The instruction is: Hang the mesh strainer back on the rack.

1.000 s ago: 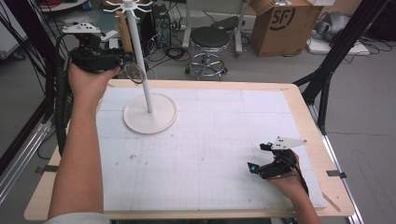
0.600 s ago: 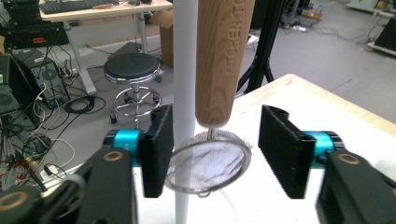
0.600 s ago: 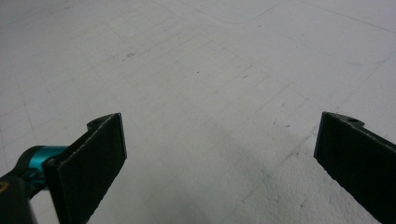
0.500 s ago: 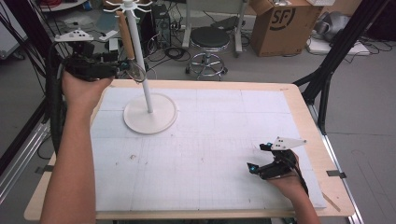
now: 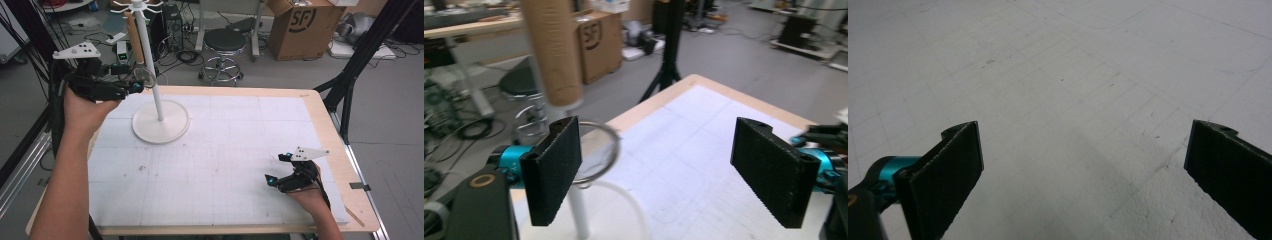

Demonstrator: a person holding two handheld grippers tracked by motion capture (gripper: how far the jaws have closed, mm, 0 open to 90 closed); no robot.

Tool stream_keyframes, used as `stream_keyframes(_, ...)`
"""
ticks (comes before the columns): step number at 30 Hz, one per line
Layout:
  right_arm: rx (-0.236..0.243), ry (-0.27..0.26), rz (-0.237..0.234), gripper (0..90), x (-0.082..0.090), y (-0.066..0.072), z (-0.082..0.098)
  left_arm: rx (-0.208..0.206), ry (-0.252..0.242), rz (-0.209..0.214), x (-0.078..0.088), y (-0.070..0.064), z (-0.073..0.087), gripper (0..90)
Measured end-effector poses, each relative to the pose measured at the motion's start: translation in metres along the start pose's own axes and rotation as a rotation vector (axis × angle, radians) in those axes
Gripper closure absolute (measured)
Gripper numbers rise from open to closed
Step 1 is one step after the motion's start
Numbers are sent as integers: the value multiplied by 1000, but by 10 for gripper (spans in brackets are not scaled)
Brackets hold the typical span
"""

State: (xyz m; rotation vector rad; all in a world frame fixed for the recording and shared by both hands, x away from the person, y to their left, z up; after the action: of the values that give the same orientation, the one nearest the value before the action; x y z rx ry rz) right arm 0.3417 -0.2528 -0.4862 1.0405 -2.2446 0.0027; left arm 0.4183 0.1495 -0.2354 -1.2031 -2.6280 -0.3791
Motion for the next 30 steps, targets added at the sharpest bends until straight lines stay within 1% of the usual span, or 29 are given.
stream_keyframes(1,4,0,0,11,0,0,0,-9,-4,10,0,-4,0,195)
stream_keyframes(5,7,0,-3,11,-1,1,0,-21,-16,59,-3,-18,1,163)
stream_keyframes(9,6,-1,-2,11,0,1,0,-35,-19,93,-7,-29,5,133)
stream_keyframes(11,4,-2,-2,11,0,1,0,-39,-22,117,-8,-36,7,111)
stream_keyframes(13,5,0,-1,11,0,1,0,-50,-22,129,-9,-41,10,98)
stream_keyframes(14,6,0,0,11,0,1,0,-51,-25,144,-10,-45,12,88)
stream_keyframes(18,9,-1,0,11,-1,1,0,-54,-18,169,-13,-54,21,68)
stream_keyframes(20,7,1,-2,11,-1,1,0,-46,-21,187,-15,-59,26,60)
stream_keyframes(22,9,0,-2,11,0,1,0,-53,-16,196,-17,-62,31,54)
stream_keyframes(25,8,1,-1,11,-1,1,0,-48,-9,213,-20,-67,38,21)
stream_keyframes(26,8,2,-2,11,-1,1,0,-50,-10,228,-21,-70,40,19)
stream_keyframes(30,5,5,0,11,-1,1,1,-44,-18,249,-24,-77,47,19)
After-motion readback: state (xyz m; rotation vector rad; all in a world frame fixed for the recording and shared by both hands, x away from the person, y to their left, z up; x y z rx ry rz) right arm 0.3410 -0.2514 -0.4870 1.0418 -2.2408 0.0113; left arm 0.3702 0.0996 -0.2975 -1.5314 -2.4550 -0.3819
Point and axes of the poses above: each handheld gripper's, and its own axes: x roughly backward along the jaws, z roughly out of its underside, y roughly to its left, the point moved 10 cm from there along -x, roughly forward along the jaws, and after that the axes turned 11 degrees about -x, right-handed, at the moved point
